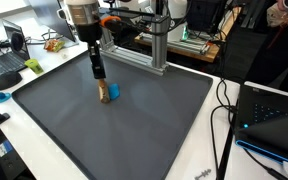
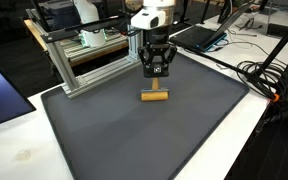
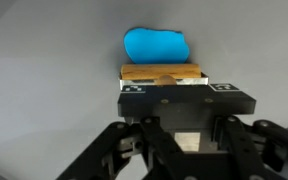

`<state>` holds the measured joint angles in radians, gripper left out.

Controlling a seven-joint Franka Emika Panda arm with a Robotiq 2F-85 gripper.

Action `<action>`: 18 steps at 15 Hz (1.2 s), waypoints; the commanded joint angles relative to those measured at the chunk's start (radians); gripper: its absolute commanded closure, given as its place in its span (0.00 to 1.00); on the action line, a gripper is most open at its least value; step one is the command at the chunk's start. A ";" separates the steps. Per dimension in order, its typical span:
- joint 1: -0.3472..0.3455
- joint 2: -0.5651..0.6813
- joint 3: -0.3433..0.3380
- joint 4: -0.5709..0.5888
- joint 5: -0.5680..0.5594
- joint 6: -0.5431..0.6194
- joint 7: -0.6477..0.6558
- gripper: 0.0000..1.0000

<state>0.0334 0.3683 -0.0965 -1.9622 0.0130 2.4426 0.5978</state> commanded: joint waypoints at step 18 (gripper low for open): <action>-0.015 0.062 0.045 0.046 0.124 -0.250 -0.145 0.78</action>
<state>0.0161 0.3716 -0.0724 -1.9055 0.0927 2.2336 0.4646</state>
